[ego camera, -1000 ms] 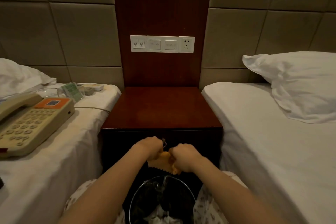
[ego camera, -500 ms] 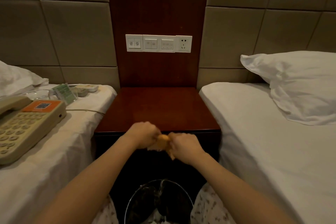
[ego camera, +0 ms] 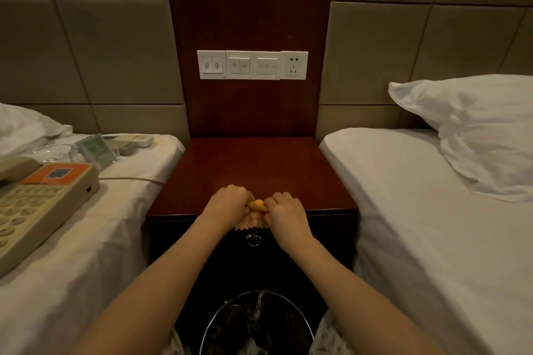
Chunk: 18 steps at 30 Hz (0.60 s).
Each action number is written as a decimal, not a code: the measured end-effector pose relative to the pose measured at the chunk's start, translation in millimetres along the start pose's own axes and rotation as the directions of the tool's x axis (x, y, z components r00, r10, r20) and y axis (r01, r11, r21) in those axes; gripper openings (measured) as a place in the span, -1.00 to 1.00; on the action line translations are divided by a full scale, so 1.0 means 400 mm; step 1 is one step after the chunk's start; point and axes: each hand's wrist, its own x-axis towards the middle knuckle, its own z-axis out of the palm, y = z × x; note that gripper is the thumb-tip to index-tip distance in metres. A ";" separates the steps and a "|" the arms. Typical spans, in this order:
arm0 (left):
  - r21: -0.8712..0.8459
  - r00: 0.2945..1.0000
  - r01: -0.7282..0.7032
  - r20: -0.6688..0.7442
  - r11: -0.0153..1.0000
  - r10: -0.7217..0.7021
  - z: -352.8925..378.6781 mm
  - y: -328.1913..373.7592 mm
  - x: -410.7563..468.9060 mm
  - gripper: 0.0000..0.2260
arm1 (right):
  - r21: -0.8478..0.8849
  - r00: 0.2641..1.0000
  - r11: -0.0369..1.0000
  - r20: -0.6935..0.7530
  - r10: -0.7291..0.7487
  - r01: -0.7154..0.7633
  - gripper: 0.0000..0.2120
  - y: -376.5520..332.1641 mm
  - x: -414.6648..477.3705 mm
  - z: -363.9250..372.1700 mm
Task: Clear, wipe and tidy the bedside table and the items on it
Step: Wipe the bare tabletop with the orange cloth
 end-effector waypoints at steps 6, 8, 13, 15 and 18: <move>0.038 0.994 -0.024 0.110 0.999 0.020 -0.009 0.031 -0.041 -0.83 | 0.049 0.996 0.998 0.080 -0.045 0.041 -0.75 -0.003 -0.043 -0.005; 0.067 0.975 0.012 0.219 0.998 -0.026 0.003 0.040 -0.060 -0.91 | 0.074 0.971 0.994 0.218 -0.099 0.085 -0.75 -0.012 -0.064 -0.016; 0.112 0.907 0.047 0.412 0.993 -0.089 0.082 0.048 -0.104 -0.85 | 0.057 0.875 0.996 0.477 -0.085 0.067 -0.75 -0.033 -0.135 0.015; 0.096 0.905 0.042 0.418 0.995 -0.079 0.070 0.051 -0.108 -0.85 | 0.024 0.895 0.998 0.441 -0.067 0.063 -0.76 -0.032 -0.133 0.012; 0.078 0.935 0.007 0.354 0.997 -0.035 0.012 0.063 -0.096 -0.89 | 0.050 0.923 0.999 0.383 -0.032 0.014 -0.76 -0.012 -0.110 -0.023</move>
